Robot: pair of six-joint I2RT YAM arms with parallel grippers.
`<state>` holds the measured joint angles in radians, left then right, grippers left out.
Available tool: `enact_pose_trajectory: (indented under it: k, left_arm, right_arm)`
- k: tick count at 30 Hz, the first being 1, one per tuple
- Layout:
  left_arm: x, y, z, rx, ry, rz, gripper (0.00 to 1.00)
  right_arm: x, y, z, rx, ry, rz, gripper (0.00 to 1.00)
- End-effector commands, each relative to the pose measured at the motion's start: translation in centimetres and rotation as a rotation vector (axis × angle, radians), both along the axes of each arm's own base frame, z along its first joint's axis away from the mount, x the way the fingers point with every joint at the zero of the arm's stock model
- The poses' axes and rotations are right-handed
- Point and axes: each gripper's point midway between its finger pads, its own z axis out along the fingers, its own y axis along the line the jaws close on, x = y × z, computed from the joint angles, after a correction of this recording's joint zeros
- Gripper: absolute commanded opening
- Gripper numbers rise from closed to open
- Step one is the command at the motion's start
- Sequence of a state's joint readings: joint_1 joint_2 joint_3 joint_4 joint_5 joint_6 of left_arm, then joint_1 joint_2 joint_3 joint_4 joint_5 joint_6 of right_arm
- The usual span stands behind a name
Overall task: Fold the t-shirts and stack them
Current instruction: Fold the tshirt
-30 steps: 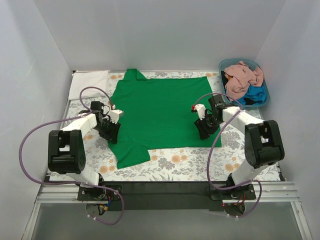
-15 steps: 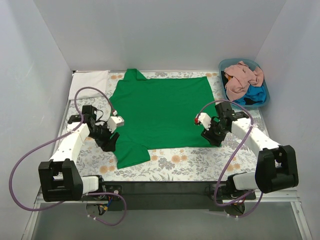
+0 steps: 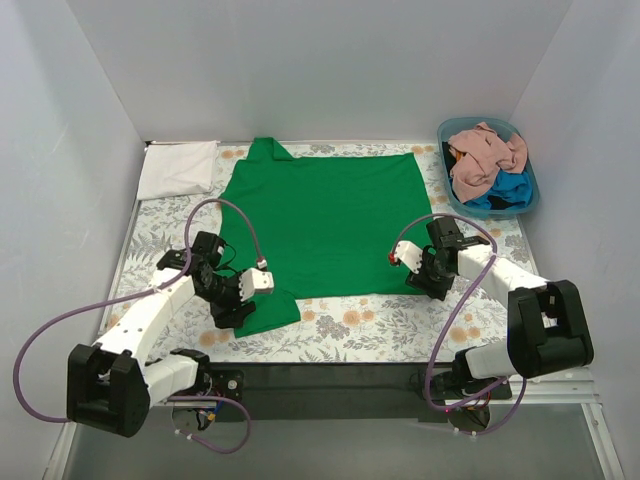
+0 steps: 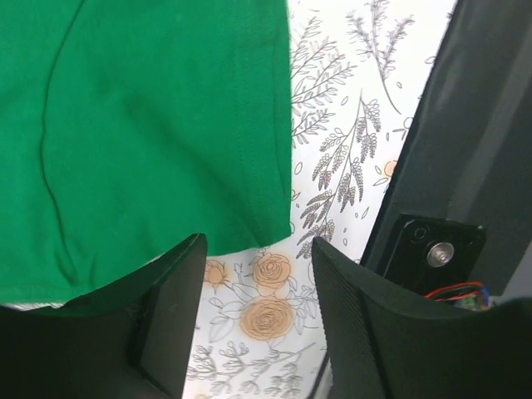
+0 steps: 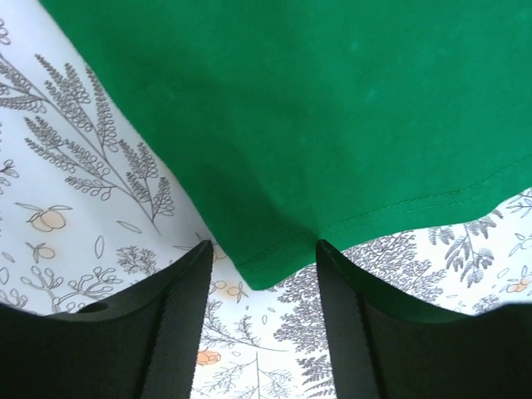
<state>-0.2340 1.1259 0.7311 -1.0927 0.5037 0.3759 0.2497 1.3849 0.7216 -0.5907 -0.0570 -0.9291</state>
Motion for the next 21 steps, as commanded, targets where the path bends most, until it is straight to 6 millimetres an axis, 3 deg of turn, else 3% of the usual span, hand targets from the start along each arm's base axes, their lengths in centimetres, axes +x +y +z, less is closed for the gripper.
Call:
enact_pose_trajectory:
  k: [1, 4, 7, 15, 21]
  left_arm:
    - [-0.1, -1.5, 1.5, -0.061, -0.128, -0.172, 0.51]
    - [-1.1, -2.3, 1.6, -0.066, -0.169, -0.28, 0.49]
    - [-2.1, -2.2, 0.3, -0.038, -0.151, -0.362, 0.48]
    - [-1.5, -1.3, -2.6, 0.042, -0.17, -0.458, 0.49]
    - [-1.8, -0.9, -4.4, 0.073, -0.195, -0.507, 0.49]
  right_arm:
    - [0.9, -0.2, -0.6, -0.016, -0.033, 0.015, 0.58]
    - [0.8, -0.1, -1.0, -0.017, -0.018, 0.009, 0.55]
    - [0.7, -0.1, -1.2, -0.015, -0.006, 0.005, 0.55]
    - [0.4, -0.5, -1.9, -0.041, 0.018, 0.016, 0.49]
    - [-0.1, -0.6, -2.7, -0.046, 0.046, 0.023, 0.19]
